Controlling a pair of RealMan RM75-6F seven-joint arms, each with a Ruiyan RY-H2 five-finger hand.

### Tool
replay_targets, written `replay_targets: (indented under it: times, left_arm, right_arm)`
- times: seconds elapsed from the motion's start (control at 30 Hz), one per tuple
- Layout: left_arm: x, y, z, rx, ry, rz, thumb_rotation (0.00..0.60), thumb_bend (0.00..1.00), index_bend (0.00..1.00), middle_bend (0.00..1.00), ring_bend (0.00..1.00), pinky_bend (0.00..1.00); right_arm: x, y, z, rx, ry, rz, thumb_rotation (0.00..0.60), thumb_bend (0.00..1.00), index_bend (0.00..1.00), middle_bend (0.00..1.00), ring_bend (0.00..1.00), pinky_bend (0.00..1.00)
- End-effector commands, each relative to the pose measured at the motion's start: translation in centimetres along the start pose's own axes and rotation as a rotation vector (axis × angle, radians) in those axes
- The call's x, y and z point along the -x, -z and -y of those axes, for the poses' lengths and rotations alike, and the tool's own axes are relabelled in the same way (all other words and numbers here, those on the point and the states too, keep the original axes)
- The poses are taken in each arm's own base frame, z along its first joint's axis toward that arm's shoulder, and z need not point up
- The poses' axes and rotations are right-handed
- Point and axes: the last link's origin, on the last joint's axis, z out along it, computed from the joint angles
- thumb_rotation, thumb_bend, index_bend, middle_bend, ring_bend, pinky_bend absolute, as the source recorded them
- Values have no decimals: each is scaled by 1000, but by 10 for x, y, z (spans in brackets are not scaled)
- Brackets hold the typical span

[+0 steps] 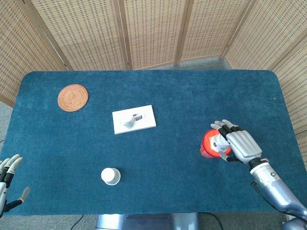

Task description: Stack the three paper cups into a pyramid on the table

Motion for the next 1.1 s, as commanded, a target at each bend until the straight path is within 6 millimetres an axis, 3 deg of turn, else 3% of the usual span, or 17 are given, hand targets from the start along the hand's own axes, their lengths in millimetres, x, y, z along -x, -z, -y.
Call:
replay_targets:
  times: [0.03, 0.4, 0.8, 1.1]
  left_arm:
    - [-1, 0, -1, 1, -2, -4, 600, 406, 11, 75, 0, 0]
    - [-1, 2, -3, 3, -7, -10, 600, 406, 11, 75, 0, 0]
    - [0, 0, -2, 5, -4, -6, 600, 405, 11, 75, 0, 0]
    - [-1, -1, 1, 7, -1, -7, 600, 406, 10, 76, 0, 0]
  right_arm:
    - [0, -2, -1, -2, 2, 2, 600, 362, 170, 192, 32, 306]
    - [-1, -7, -5, -9, -6, -1, 600, 381, 316, 321, 239, 519]
    - [-7, -5, 8, -50, 4, -14, 600, 392, 360, 377, 321, 604]
    - [-14, -6, 33, -123, -1, -3, 600, 395, 366, 383, 330, 634]
